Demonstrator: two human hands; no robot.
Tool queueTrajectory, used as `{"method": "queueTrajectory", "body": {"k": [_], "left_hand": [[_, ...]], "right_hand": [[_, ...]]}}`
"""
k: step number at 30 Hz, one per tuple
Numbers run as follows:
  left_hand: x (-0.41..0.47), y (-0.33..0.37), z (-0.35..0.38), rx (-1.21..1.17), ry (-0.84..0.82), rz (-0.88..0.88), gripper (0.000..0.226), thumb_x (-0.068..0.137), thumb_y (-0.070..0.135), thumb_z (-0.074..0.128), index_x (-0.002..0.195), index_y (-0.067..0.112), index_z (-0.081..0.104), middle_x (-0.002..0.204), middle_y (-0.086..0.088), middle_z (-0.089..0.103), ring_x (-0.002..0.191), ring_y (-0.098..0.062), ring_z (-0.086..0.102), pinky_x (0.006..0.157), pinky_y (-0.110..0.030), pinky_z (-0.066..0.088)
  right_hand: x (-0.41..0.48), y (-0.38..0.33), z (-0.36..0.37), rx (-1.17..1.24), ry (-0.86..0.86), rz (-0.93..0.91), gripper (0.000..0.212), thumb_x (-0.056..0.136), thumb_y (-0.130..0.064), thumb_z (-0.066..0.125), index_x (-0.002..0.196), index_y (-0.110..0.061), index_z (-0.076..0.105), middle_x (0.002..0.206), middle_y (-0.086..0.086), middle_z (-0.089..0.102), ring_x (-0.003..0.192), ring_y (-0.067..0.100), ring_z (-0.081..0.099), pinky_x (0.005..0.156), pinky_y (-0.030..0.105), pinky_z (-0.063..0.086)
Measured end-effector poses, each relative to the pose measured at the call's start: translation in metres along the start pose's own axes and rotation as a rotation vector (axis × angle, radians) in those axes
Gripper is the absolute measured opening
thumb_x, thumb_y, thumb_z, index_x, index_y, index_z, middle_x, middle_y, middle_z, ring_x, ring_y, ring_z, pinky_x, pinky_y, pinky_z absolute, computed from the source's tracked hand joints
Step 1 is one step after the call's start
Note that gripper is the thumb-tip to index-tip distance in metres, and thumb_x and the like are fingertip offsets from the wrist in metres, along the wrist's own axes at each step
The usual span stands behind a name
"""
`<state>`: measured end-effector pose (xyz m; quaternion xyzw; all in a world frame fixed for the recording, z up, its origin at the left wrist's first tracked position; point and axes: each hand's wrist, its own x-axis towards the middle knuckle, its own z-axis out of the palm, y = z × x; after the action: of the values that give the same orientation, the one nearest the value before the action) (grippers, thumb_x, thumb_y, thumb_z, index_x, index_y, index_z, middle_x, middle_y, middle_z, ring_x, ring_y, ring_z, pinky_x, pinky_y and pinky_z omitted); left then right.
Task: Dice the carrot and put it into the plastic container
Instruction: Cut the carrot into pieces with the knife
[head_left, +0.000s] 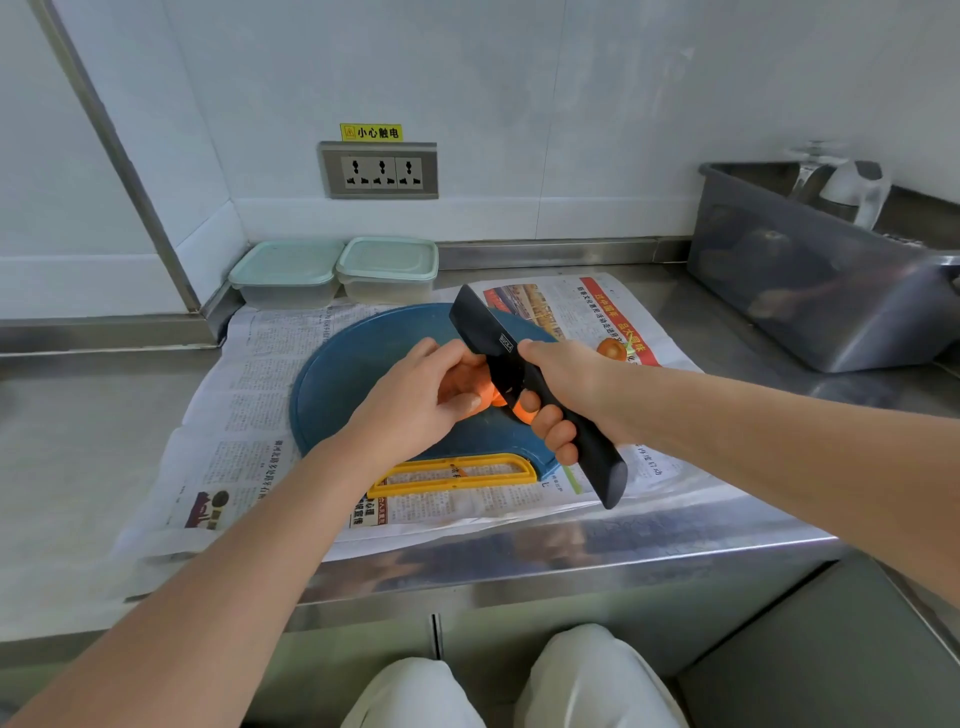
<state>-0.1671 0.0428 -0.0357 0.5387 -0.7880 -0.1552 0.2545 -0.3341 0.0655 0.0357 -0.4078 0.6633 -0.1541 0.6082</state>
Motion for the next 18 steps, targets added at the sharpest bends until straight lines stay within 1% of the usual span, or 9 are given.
{"method": "queueTrajectory", "body": {"k": [2,6,11,15,18], "left_hand": [[0.000,0.000,0.000,-0.012,0.001,0.009,0.028,0.090,0.031,0.063,0.113,0.036,0.048,0.105,0.006,0.047,0.095,-0.011,0.050,0.076,-0.023,0.038],[0.001,-0.001,0.000,-0.032,0.005,0.007,0.029,0.090,0.029,0.062,0.117,0.030,0.051,0.104,0.005,0.048,0.096,-0.012,0.050,0.075,-0.022,0.037],[0.002,-0.004,0.000,-0.048,0.010,0.016,0.029,0.090,0.030,0.062,0.117,0.031,0.052,0.104,0.006,0.048,0.097,-0.011,0.052,0.074,-0.019,0.039],[0.000,-0.003,0.003,-0.011,0.032,0.046,0.034,0.089,0.029,0.064,0.120,0.031,0.052,0.105,0.008,0.046,0.097,-0.012,0.051,0.079,-0.025,0.044],[0.001,-0.005,0.003,-0.020,0.047,0.048,0.035,0.088,0.028,0.064,0.121,0.031,0.052,0.105,0.007,0.046,0.096,-0.012,0.052,0.080,-0.026,0.044]], "right_hand": [[0.002,0.000,0.000,0.002,-0.003,0.011,0.055,0.097,-0.055,0.029,0.061,-0.015,0.039,0.043,-0.002,0.035,0.031,0.012,0.030,0.037,0.014,0.031],[0.005,-0.002,0.003,0.015,0.005,0.009,0.056,0.098,-0.054,0.028,0.060,-0.015,0.039,0.043,-0.002,0.035,0.031,0.012,0.029,0.037,0.015,0.030],[0.011,-0.003,0.005,0.002,-0.003,0.016,0.055,0.098,-0.054,0.029,0.060,-0.015,0.040,0.042,-0.002,0.035,0.031,0.012,0.029,0.037,0.014,0.031],[0.019,-0.001,0.010,-0.014,-0.014,0.041,0.054,0.098,-0.052,0.027,0.060,-0.015,0.039,0.042,-0.002,0.034,0.031,0.012,0.028,0.036,0.014,0.029],[0.024,0.001,0.015,-0.008,-0.008,0.044,0.054,0.098,-0.052,0.028,0.061,-0.015,0.039,0.043,-0.002,0.034,0.031,0.012,0.028,0.036,0.014,0.029]]}}
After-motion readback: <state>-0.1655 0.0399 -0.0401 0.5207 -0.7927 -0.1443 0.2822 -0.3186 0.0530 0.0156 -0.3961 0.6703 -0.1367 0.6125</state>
